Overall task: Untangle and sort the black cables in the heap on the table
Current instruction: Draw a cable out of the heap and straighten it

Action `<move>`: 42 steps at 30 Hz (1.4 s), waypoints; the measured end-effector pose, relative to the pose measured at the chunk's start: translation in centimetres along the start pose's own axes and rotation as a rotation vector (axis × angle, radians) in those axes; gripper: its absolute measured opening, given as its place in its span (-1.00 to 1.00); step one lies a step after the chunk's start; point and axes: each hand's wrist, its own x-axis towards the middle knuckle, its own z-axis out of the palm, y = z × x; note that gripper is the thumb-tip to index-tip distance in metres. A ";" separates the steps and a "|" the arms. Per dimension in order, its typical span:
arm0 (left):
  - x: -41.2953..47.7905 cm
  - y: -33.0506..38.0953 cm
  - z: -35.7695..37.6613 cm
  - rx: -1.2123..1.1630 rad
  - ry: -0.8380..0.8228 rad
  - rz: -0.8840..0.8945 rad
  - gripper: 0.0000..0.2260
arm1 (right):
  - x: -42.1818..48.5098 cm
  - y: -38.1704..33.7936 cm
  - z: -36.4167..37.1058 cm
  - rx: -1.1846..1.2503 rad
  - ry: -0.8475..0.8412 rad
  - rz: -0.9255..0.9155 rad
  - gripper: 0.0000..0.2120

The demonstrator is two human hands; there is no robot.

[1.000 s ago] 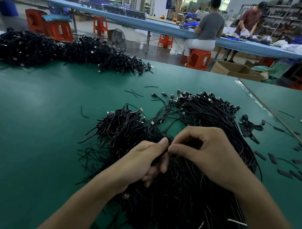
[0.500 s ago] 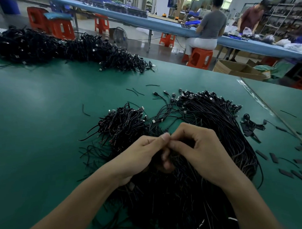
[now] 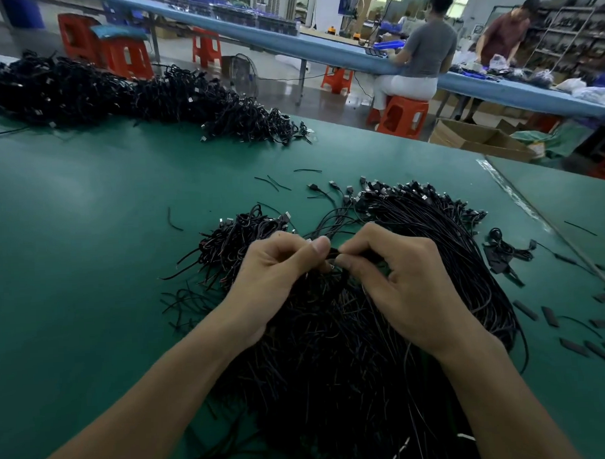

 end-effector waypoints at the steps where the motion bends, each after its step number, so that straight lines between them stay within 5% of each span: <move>1: 0.2 0.3 -0.3 0.013 -0.063 -0.053 -0.73 | -0.1 0.0 0.0 0.029 -0.012 0.017 -0.94; 7: 0.8 1.3 0.4 -0.057 -0.270 -0.363 -0.60 | 0.1 0.0 0.8 0.095 -0.072 0.028 -0.94; 11: -0.3 0.3 0.9 -0.011 -0.280 -0.475 -0.30 | 0.3 0.2 1.5 0.159 -0.078 0.076 -0.92; 15: -0.3 -1.3 -0.2 0.115 -0.121 -0.408 -0.36 | -0.5 2.1 1.9 0.253 -0.101 0.323 -0.80; 18: -0.1 -1.9 -1.6 0.097 0.013 -0.308 -0.42 | -1.7 3.9 1.9 0.069 -0.283 0.519 -0.69; 21: 0.1 -2.2 -2.0 0.044 0.089 -0.245 -0.45 | -2.7 4.1 3.3 -0.183 -0.563 0.499 -0.77; 24: 0.2 -2.5 -1.7 -0.006 0.044 -0.175 -0.49 | -2.9 3.5 4.5 -0.324 -0.660 0.488 -0.80; 32: 0.1 -2.9 -1.6 -0.153 0.103 -0.160 -0.51 | -3.0 2.4 3.8 -0.420 -0.694 0.415 -0.75; 38: 0.2 -2.0 -1.4 -0.192 0.105 -0.251 -0.41 | -3.1 2.5 4.3 -0.513 -0.606 0.231 -0.85; 42: 0.3 -1.8 -1.4 -0.114 0.089 -0.236 -0.41 | -3.2 2.3 3.3 -0.358 -0.459 0.256 -0.89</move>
